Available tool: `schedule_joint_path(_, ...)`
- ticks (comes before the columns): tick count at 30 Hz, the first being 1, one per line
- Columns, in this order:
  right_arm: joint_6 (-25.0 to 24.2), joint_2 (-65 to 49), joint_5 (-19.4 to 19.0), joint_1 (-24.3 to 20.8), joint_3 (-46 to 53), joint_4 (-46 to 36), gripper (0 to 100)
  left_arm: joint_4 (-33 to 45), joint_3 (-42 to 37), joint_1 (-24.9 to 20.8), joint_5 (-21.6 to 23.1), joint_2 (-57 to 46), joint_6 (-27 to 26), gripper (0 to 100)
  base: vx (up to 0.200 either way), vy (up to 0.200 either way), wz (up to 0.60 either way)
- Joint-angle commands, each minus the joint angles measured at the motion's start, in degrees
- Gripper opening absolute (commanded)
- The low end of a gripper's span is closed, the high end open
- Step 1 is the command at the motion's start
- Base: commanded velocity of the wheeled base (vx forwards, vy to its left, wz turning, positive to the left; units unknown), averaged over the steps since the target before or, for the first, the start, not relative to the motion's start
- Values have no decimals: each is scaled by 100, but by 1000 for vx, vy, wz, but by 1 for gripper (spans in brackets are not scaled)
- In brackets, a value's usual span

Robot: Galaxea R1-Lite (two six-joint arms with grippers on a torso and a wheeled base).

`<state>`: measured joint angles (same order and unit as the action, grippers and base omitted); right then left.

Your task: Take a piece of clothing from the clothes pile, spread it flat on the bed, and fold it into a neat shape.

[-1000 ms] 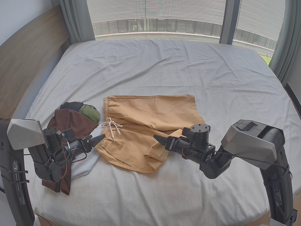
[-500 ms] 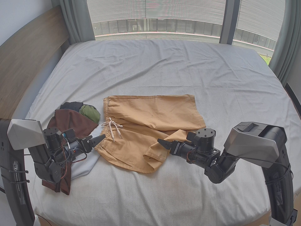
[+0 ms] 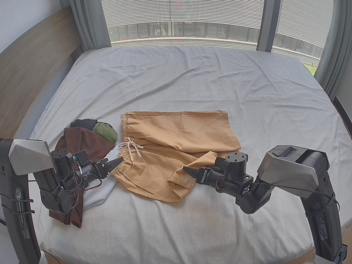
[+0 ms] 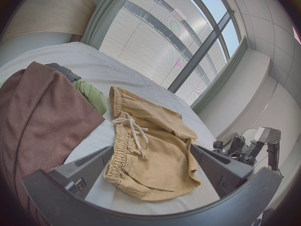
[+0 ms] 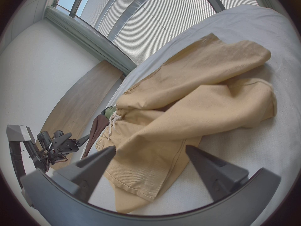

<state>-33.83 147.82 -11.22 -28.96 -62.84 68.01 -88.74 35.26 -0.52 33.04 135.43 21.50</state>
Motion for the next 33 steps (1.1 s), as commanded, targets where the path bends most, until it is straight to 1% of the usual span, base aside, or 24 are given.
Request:
schedule_joint_path(1, 78, 203, -3, -39, -237, -95, 0, -3, -1, 0, 1, 19, 3, 100, 0, 0, 0)
schedule_joint_path(4, 184, 273, -3, -30, -308, -104, 0, -3, -1, 0, 1, 10, 3, 100, 0, 0, 0)
schedule_joint_path(16, 184, 265, 14, 14, -281, -34, 0, -3, -1, 0, 1, 10, 3, 100, 0, 0, 0)
schedule_joint_path(24, 192, 168, 23, 31, -61, -16, 0, -3, -1, 0, 1, 10, 3, 100, 0, 0, 0)
schedule_joint_path(25, 201, 54, 23, 40, 132, 2, 0, -3, -1, 0, 1, 10, 3, 100, 0, 0, 0)
schedule_joint_path(28, 192, -17, 32, 58, 237, 98, 0, -3, -1, 0, -8, 10, 3, 100, 0, 0, 0)
schedule_joint_path(33, 201, 18, 32, 128, 220, 151, 0, -3, -10, -18, -8, 10, 3, 100, 0, 0, 0)
